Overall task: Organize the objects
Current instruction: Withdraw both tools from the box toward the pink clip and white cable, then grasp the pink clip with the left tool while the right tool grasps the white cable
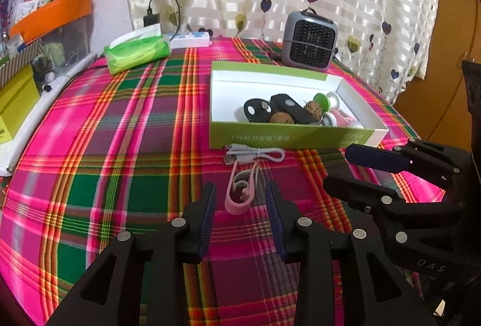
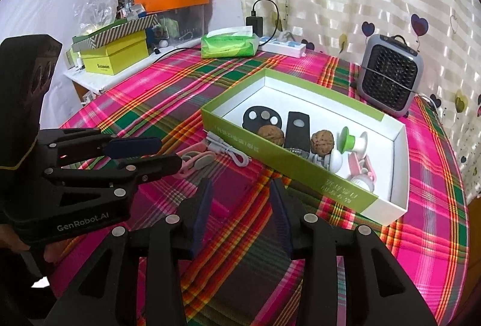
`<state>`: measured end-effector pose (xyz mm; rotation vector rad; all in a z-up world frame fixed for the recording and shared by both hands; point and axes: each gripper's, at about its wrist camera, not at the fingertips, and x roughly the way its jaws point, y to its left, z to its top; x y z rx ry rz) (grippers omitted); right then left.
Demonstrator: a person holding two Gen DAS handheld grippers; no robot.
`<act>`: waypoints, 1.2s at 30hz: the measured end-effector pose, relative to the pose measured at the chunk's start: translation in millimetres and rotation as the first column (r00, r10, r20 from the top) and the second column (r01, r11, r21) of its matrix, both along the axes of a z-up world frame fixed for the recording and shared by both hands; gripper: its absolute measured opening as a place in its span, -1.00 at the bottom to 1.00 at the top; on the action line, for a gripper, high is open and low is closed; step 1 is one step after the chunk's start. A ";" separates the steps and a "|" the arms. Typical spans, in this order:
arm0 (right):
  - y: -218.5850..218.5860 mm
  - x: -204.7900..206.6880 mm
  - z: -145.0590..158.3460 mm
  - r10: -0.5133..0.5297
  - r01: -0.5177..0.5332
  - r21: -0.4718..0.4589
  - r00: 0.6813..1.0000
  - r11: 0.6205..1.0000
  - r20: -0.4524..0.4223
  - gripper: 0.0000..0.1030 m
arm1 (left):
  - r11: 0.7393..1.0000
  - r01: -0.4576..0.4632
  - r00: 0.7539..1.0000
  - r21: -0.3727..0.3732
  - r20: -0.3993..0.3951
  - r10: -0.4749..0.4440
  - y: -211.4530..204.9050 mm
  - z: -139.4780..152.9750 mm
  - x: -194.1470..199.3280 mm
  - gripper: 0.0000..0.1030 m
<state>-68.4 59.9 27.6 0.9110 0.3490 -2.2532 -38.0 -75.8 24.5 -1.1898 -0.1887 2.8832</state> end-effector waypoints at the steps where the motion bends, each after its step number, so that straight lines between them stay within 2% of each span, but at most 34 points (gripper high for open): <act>1: -0.5 -0.9 -1.0 0.002 -0.002 0.000 1.000 1.000 0.004 -0.21 | 1.000 0.004 1.000 -0.003 0.006 -0.004 0.4 -1.8 -1.2 -0.36; 10: -1.7 -12.1 -9.6 0.008 -0.008 -0.002 0.999 1.000 0.039 -0.21 | 1.000 0.015 0.996 -0.014 0.089 -0.013 1.9 -15.3 -27.5 -0.36; 12: -2.1 -17.0 -12.2 0.015 -0.014 -0.011 0.998 1.000 0.058 -0.21 | 1.000 0.008 0.996 -0.024 0.089 -0.006 2.0 -14.7 -30.6 -0.36; 15: -4.9 -27.5 -16.6 0.019 -0.018 -0.012 0.995 1.000 0.093 -0.21 | 1.000 -0.003 0.996 -0.031 0.087 0.006 -0.6 -15.0 -30.4 -0.58; 30: -36.5 -52.6 -29.5 0.057 -0.062 0.030 0.988 0.998 0.146 -0.21 | 0.998 -0.064 0.996 0.013 0.061 0.063 -32.0 -11.0 -13.0 -0.58; 36: -46.9 -43.7 -29.7 0.114 -0.119 0.021 0.980 0.993 0.166 -0.21 | 0.997 -0.071 0.996 0.019 0.051 0.070 -38.9 -9.5 -6.0 -0.58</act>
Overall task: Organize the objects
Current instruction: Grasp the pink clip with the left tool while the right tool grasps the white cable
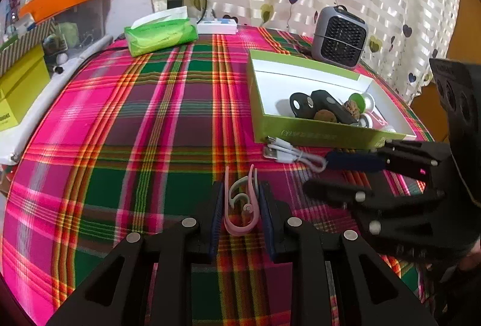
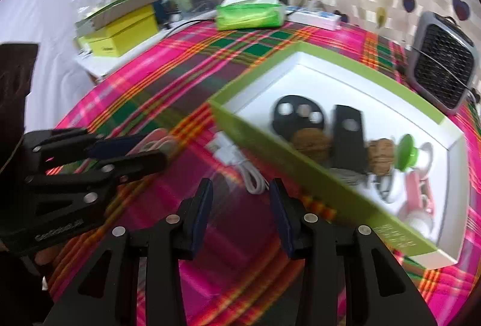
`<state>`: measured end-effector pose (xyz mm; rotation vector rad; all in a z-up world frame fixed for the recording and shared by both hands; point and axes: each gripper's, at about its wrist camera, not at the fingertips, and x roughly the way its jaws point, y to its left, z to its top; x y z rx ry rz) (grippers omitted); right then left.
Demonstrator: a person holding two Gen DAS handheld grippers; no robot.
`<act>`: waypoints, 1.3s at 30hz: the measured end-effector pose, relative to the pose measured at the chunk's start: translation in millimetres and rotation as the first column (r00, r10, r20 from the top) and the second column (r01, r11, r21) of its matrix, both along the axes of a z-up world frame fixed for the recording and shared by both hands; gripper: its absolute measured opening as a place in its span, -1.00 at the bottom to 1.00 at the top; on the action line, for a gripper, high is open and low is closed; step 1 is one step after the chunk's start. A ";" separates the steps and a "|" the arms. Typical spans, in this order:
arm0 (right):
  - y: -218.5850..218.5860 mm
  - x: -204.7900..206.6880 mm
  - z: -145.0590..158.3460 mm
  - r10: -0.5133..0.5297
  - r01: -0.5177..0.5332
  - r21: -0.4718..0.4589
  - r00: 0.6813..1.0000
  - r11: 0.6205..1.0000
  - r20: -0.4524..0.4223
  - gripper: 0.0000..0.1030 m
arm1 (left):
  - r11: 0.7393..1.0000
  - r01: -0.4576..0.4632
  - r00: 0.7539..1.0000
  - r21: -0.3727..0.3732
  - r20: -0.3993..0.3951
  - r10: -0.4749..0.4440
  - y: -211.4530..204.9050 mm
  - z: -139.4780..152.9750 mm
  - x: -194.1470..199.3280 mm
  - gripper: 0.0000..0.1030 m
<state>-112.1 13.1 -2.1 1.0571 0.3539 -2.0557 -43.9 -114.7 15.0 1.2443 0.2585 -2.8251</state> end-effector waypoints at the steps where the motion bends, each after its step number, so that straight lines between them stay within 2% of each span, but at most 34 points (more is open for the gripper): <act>1: -2.5 4.0 0.0 0.019 -0.019 -0.001 1.000 1.000 0.005 -0.21 | 1.000 -0.001 1.000 0.002 -0.002 0.001 -1.0 0.3 1.6 -0.58; 4: -8.1 14.9 0.5 0.068 -0.068 -0.009 0.998 0.998 0.009 -0.21 | 1.000 -0.008 1.000 0.007 -0.007 0.008 -5.1 0.1 6.4 -0.58; 13: -22.9 2.4 0.5 0.023 -0.023 0.021 0.999 1.000 -0.031 -0.22 | 1.000 -0.020 1.000 0.023 -0.009 0.020 -15.3 -2.4 6.4 -0.58; 17: -34.4 -0.3 -2.2 0.037 -0.035 0.046 0.998 0.998 -0.044 -0.41 | 0.999 -0.014 1.000 0.032 -0.010 0.014 -16.4 -3.2 4.5 -0.58; 18: -35.7 -0.7 -2.3 0.035 -0.032 0.050 0.998 0.998 -0.050 -0.54 | 0.999 -0.013 1.000 0.033 -0.011 0.013 -16.2 -3.0 4.4 -0.58; 20: -37.8 -2.9 -2.6 0.031 -0.028 0.057 0.998 0.998 -0.057 -0.63 | 0.999 -0.012 1.000 0.034 -0.011 0.012 -16.5 -2.8 3.6 -0.58; 28: -35.1 1.8 -1.4 0.034 -0.031 0.048 0.998 0.998 -0.060 -0.65 | 0.999 -0.006 1.000 0.038 -0.022 0.006 -12.9 -0.3 4.8 -0.58; 39: 1.7 21.3 17.6 -0.019 0.017 -0.020 0.996 1.000 -0.086 -0.65 | 0.998 0.046 0.998 0.035 -0.053 -0.044 17.2 10.6 9.4 -0.58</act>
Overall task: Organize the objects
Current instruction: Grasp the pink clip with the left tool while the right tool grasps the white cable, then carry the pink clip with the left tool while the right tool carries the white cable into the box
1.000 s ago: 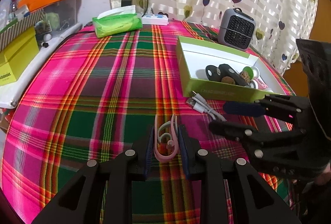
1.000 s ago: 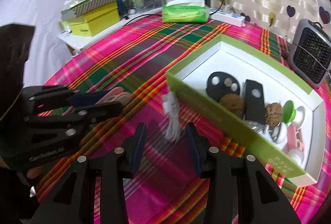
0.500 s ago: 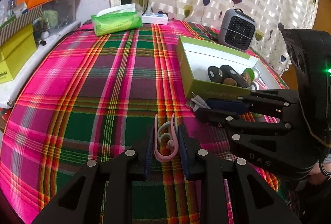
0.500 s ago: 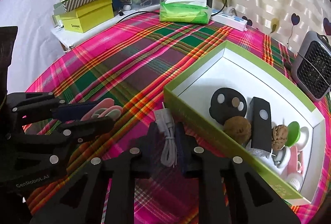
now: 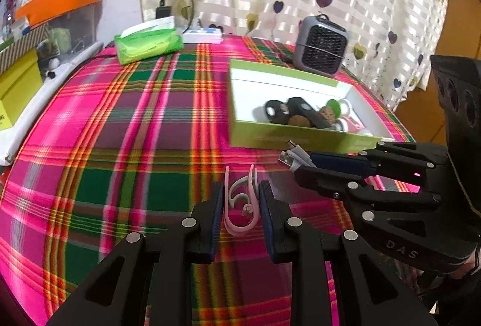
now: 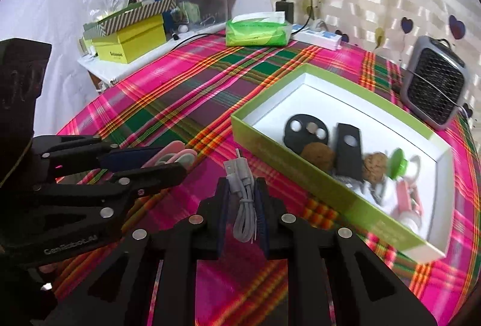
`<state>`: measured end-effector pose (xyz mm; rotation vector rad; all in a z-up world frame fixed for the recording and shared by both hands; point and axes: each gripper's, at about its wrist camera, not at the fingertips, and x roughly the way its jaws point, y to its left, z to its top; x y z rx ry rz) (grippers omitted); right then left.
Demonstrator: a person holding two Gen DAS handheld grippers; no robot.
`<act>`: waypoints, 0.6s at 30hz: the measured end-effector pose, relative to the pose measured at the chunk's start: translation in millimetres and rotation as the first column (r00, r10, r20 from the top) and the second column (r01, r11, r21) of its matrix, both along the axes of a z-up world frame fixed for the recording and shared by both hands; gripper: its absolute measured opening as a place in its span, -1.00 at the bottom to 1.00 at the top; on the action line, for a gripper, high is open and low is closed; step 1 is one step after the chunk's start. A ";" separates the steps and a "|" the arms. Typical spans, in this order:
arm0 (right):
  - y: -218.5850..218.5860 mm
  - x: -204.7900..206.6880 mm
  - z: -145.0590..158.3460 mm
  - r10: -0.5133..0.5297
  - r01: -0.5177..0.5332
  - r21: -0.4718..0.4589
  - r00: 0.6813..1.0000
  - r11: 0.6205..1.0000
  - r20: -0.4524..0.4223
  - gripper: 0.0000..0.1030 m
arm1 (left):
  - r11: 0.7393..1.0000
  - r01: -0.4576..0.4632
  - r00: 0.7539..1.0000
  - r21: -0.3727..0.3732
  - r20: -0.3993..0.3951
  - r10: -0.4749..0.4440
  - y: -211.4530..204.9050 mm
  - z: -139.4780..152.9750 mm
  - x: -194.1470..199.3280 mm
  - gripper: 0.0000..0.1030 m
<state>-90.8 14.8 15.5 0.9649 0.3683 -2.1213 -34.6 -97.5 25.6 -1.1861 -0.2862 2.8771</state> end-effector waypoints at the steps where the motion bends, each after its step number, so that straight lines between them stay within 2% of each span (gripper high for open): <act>1: 4.6 2.1 1.6 -0.006 0.006 -0.005 1.000 1.000 -0.003 -0.65 | 1.000 0.005 1.000 -0.002 -0.003 -0.005 3.1 1.4 -0.1 -0.58; 18: 58.7 23.6 26.8 -0.068 0.063 -0.094 0.996 0.994 -0.058 -0.65 | 0.996 0.064 0.996 -0.057 -0.053 -0.067 50.5 27.2 2.4 -0.58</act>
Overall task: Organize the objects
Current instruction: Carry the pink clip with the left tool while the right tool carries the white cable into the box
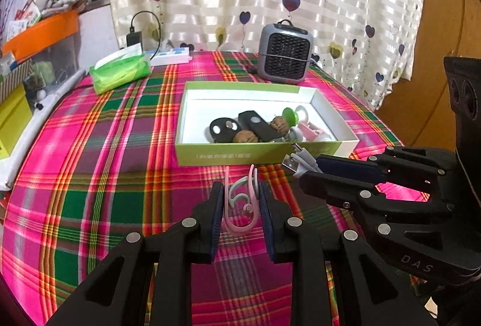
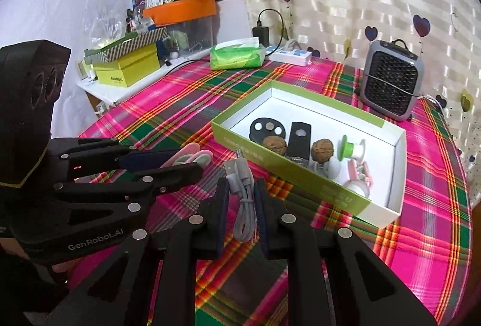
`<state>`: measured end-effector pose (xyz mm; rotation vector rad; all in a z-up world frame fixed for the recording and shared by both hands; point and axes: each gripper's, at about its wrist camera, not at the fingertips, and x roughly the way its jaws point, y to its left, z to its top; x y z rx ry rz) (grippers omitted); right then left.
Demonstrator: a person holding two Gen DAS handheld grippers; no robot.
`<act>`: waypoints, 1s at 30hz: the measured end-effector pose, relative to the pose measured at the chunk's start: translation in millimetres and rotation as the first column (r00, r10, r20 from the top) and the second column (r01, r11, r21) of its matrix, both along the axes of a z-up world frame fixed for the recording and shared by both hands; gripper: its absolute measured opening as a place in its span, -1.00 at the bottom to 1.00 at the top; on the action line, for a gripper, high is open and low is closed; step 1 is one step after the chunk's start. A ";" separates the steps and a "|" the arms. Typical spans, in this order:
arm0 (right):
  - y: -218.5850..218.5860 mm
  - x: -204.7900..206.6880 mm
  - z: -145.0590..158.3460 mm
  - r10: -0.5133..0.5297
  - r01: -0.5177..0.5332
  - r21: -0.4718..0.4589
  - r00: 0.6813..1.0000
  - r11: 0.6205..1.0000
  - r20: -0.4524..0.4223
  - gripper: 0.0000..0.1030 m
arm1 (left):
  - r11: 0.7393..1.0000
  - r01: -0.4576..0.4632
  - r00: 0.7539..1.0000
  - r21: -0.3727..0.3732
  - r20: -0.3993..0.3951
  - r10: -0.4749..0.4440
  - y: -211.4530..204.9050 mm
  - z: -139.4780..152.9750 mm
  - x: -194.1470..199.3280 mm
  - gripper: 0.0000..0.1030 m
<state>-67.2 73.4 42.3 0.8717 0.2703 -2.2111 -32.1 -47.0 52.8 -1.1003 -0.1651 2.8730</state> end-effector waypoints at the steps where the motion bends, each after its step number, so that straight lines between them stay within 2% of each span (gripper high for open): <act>1: 2.6 0.2 0.7 -0.001 0.001 -0.003 1.000 1.000 -0.002 -0.65 | 1.000 0.001 1.000 -0.001 -0.001 -0.001 1.0 0.7 0.1 -0.58; 30: 19.3 -14.7 7.1 -0.057 0.057 -0.027 0.998 0.998 -0.023 -0.65 | 0.999 0.031 0.999 0.008 -0.027 -0.031 13.5 8.9 -20.4 -0.58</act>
